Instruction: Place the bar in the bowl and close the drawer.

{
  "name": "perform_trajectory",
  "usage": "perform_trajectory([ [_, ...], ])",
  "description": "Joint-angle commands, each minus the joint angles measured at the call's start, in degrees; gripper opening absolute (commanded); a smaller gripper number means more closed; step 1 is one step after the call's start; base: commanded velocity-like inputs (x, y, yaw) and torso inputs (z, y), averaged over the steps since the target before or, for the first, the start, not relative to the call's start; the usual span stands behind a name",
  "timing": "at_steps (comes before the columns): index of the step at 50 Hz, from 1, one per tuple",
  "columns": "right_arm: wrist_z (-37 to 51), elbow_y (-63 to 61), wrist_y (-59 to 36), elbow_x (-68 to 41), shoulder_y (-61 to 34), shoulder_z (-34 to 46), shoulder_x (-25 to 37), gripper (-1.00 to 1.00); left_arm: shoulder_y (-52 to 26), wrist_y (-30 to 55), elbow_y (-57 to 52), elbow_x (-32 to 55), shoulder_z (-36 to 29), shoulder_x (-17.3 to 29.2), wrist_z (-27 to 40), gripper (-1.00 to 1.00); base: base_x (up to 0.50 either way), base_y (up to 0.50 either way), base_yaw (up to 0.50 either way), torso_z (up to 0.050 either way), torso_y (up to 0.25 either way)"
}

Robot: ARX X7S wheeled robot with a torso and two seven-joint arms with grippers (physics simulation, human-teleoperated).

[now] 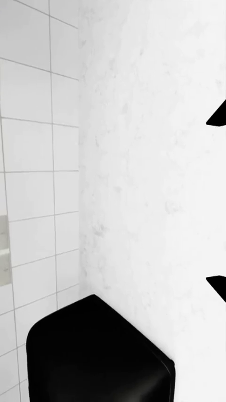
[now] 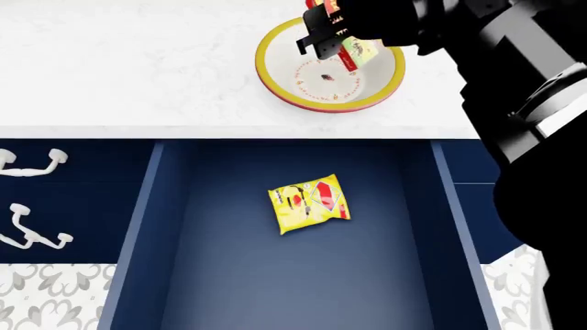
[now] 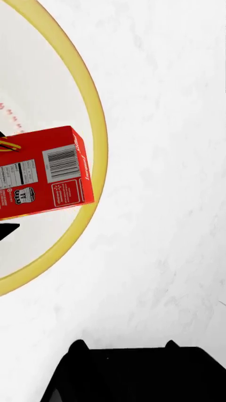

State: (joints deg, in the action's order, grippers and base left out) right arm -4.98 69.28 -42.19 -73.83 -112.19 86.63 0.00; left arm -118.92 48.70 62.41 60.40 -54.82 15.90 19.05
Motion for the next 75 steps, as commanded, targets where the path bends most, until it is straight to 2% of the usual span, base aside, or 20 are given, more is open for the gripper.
perform_trajectory([
  [1,1.2,0.1,1.2,0.3,0.0,-0.2,0.0,-1.00,0.2,-0.2,0.5,-0.5,-0.2,0.0,-0.4,1.00,0.00,0.00,0.00,0.000,0.000],
  [2,1.4,0.2,1.3,0.3,0.0,-0.2,0.0,-1.00,0.2,-0.2,0.4,-0.5,-0.2,0.0,-0.4,1.00,0.00,0.00,0.00,0.000,0.000],
  [3,1.5,0.2,1.3,0.2,-0.1,-0.2,0.0,1.00,0.2,-0.2,0.5,-0.5,-0.2,0.1,-0.4,1.00,0.00,0.00,0.00,0.000,0.000],
  [32,1.7,1.1,-1.1,0.3,-4.8,-0.4,0.0,1.00,0.4,0.0,0.0,-0.5,0.4,0.3,0.0,1.00,0.00,0.00,0.00,0.000,0.000],
  [44,-3.9,5.1,-3.8,1.8,-9.6,-1.6,0.0,1.00,1.4,3.2,-5.5,1.7,1.6,2.9,1.5,1.00,0.00,0.00,0.00,-0.001,0.137],
  [53,-6.7,5.4,-7.8,6.0,-13.6,-6.4,1.2,1.00,3.7,9.0,-19.1,7.8,5.4,8.4,6.9,1.00,0.00,0.00,0.00,0.000,0.250],
  [59,8.8,-19.4,-14.7,-2.6,-12.3,-13.1,15.3,1.00,4.7,12.8,-26.5,13.8,9.5,12.5,10.3,1.00,0.00,0.00,0.00,0.000,0.250],
  [69,25.7,-46.5,-20.7,-15.3,-7.0,-20.1,30.4,1.00,9.7,18.8,-42.4,27.0,16.6,19.9,19.6,1.00,0.00,0.00,0.00,0.001,0.250],
  [75,35.3,-58.0,-21.4,-24.3,-3.6,-24.0,37.7,1.00,13.5,20.9,-51.8,36.6,20.6,24.8,26.2,1.00,0.00,0.00,0.00,0.001,0.250],
])
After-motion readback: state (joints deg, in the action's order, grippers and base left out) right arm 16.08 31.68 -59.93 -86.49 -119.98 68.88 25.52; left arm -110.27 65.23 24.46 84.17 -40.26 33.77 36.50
